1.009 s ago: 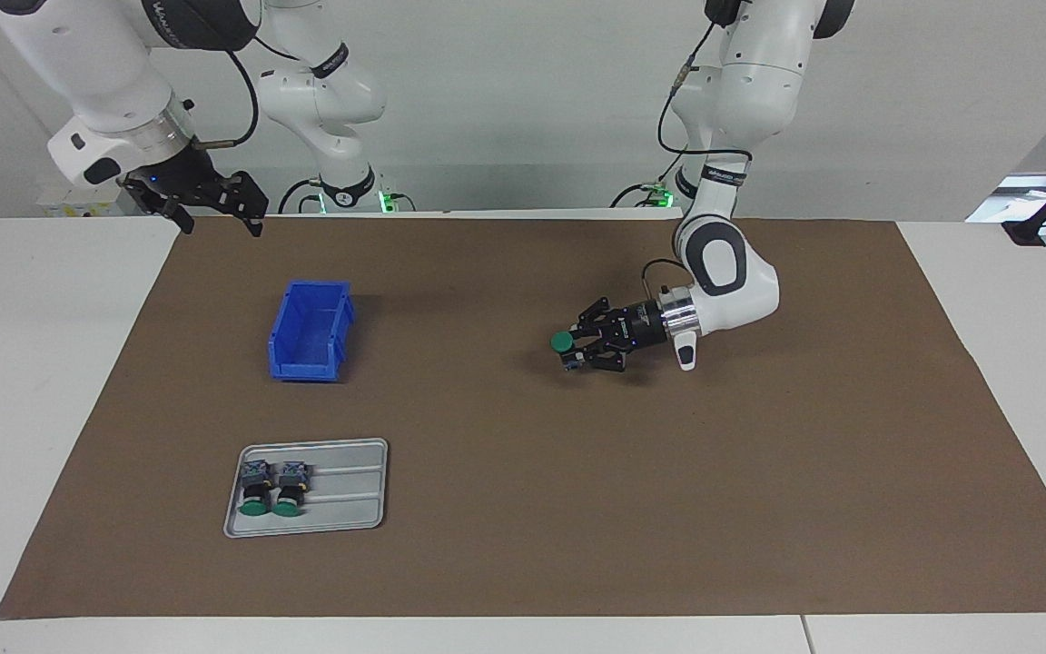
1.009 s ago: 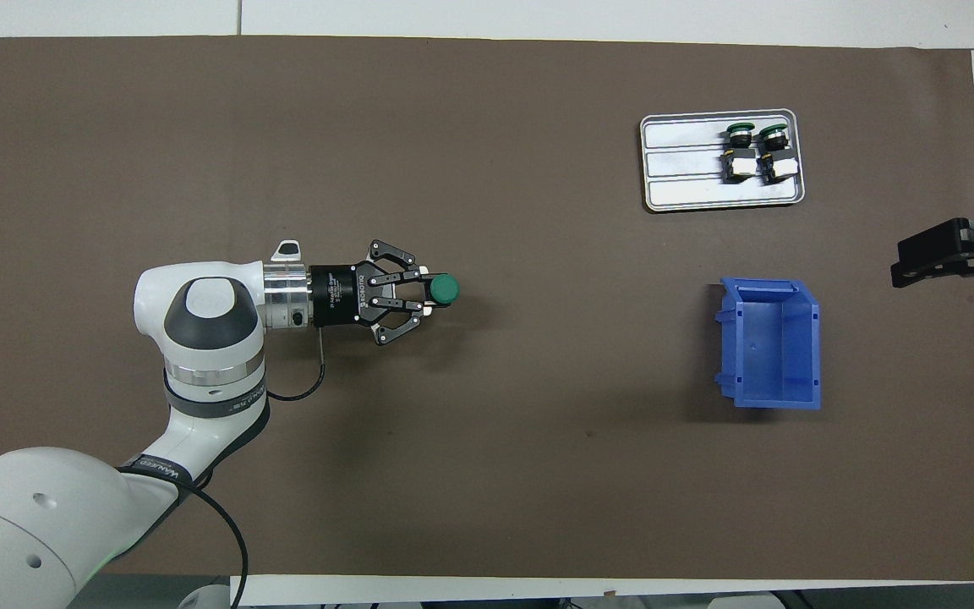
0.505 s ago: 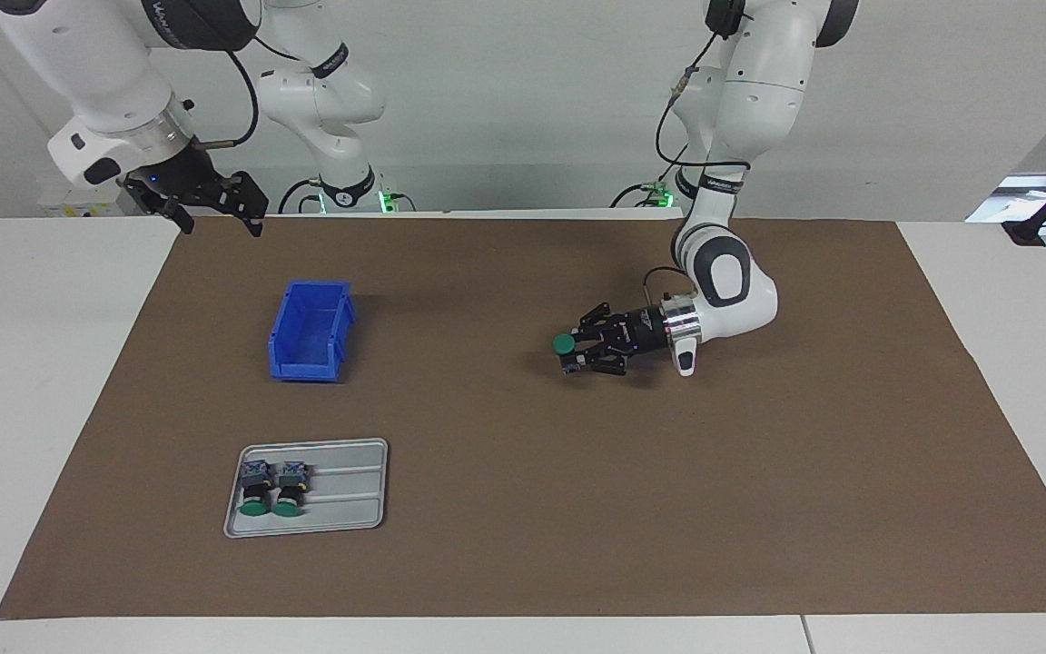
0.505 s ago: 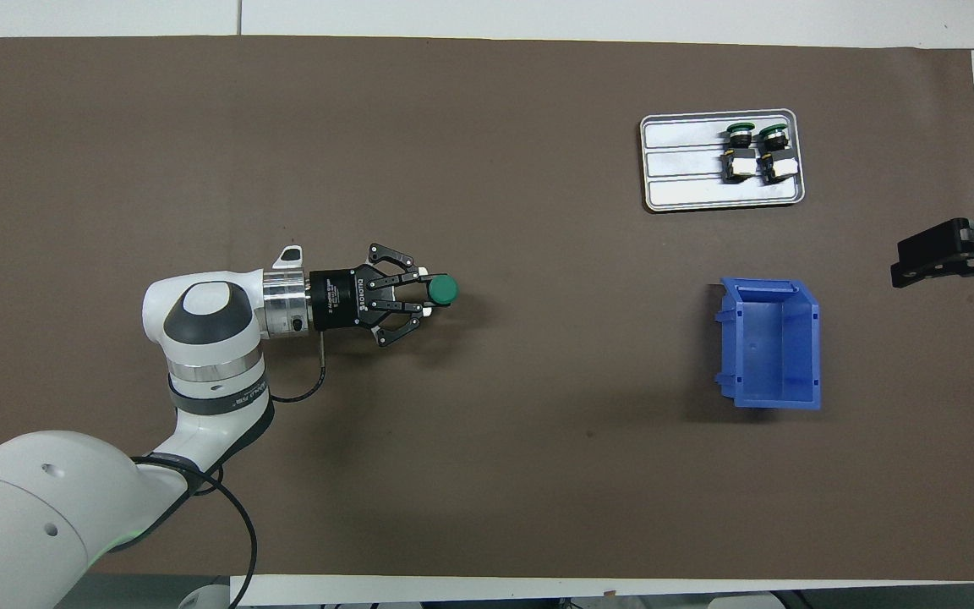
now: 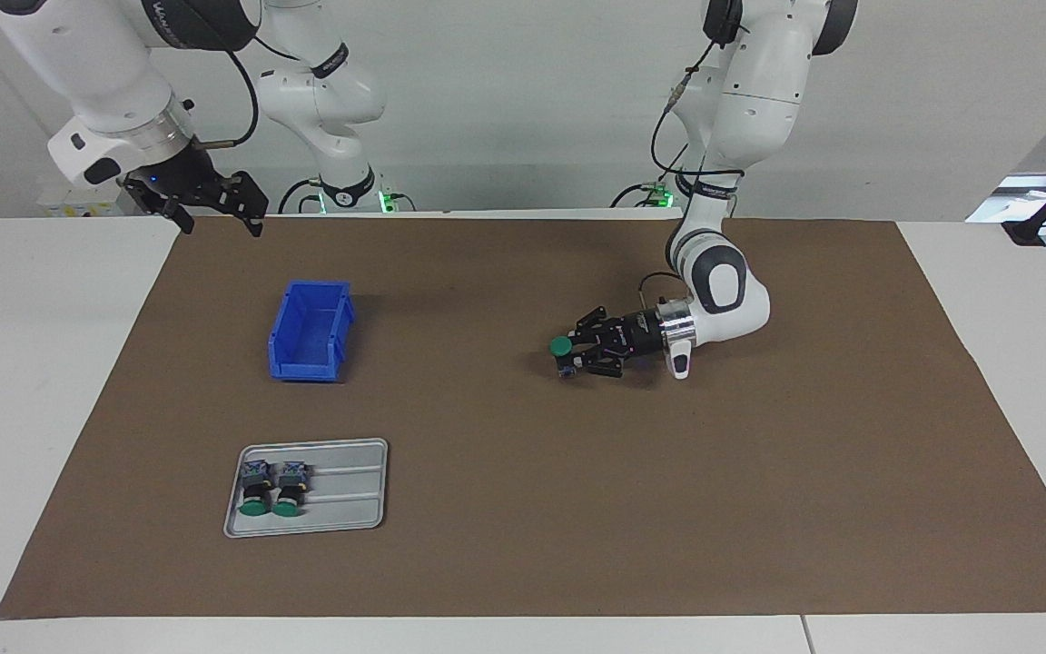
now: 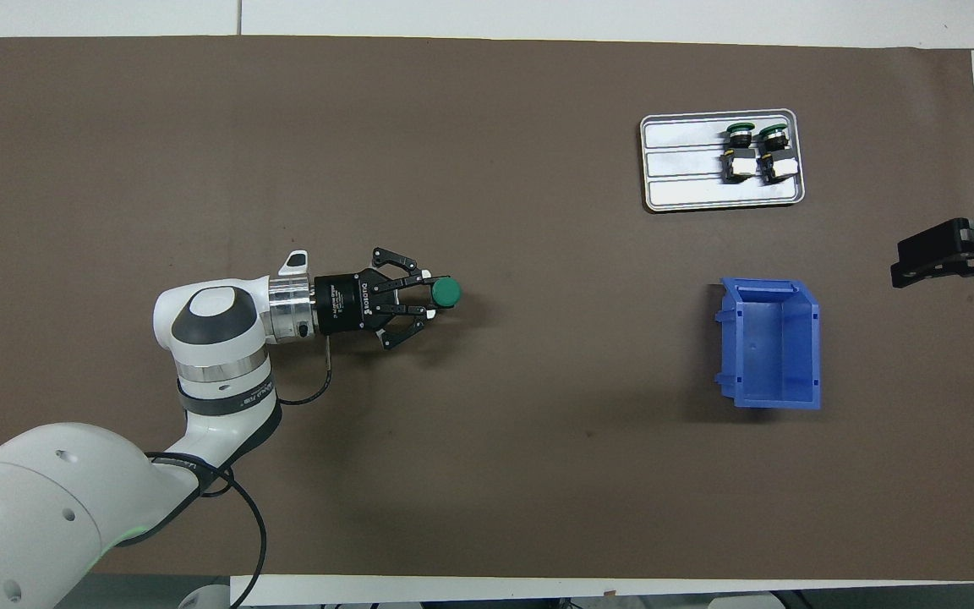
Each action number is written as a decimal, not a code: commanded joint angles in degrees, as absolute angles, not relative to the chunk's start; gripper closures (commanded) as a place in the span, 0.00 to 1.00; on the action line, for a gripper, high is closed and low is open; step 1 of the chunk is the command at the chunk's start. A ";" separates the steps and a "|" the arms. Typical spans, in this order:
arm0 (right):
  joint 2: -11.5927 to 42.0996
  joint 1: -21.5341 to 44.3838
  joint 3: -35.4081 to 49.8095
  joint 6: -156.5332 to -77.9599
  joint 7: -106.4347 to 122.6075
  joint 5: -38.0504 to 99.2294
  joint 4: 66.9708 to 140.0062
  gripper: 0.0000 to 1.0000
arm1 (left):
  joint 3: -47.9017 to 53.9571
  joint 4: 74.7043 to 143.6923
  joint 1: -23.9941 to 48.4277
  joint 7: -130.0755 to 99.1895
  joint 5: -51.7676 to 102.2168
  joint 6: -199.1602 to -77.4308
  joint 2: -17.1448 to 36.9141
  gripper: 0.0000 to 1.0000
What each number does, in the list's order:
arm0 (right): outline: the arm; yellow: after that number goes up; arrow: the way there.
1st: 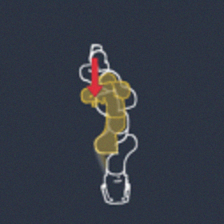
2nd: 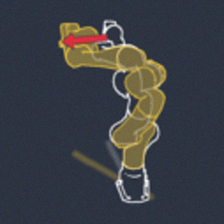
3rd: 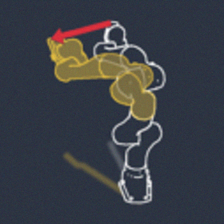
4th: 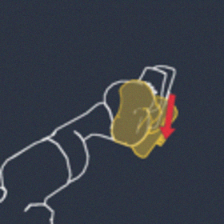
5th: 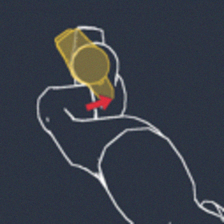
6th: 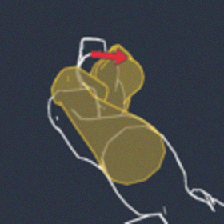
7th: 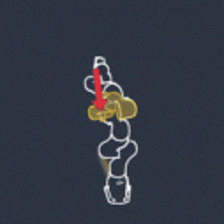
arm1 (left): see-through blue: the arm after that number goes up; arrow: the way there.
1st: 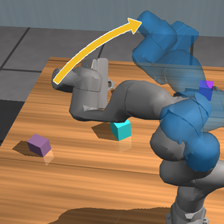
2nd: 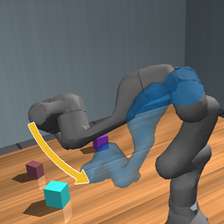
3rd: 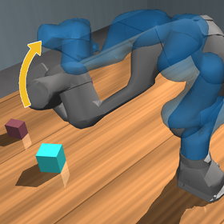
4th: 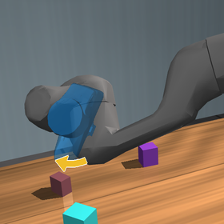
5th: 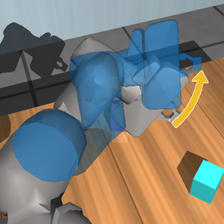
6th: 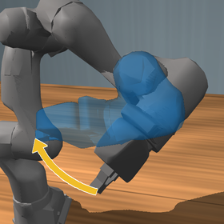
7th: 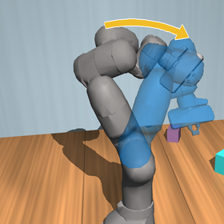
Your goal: Place and press button with both arms
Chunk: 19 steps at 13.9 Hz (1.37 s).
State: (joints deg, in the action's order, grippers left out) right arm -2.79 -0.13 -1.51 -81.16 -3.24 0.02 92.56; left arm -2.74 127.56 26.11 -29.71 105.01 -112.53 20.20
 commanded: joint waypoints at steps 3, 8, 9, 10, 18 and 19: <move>-3.95 -0.35 -1.49 -80.95 -2.02 0.09 93.69 0.01 | -2.64 129.81 26.02 -26.37 107.58 -111.62 19.78 0.94; -3.87 -0.35 -1.49 -80.95 -2.02 0.09 93.69 0.01 | -2.64 129.90 26.19 -26.19 107.84 -111.89 19.78 0.83; -3.87 -0.35 -1.49 -80.95 -2.11 0.09 93.69 0.01 | -2.64 129.90 26.19 -26.19 107.84 -111.97 19.78 0.80; -3.87 -0.35 -1.49 -80.95 -2.11 0.09 93.69 0.01 | -2.72 129.90 26.19 -26.10 107.84 -112.06 19.78 0.77; -3.87 -0.35 -1.49 -80.95 -2.02 0.09 93.69 0.01 | -2.64 129.90 26.37 -25.84 107.84 -113.11 19.86 0.74; -3.87 -0.35 -1.49 -80.95 -2.11 0.09 93.69 0.01 | -2.64 129.90 26.89 -25.84 107.84 -113.29 19.86 0.74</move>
State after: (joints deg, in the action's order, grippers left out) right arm -2.80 -0.13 -1.51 -81.16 -3.24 0.02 92.56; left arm -2.65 128.85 26.15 -27.31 106.20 -112.71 20.22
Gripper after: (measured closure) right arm 0.009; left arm 0.674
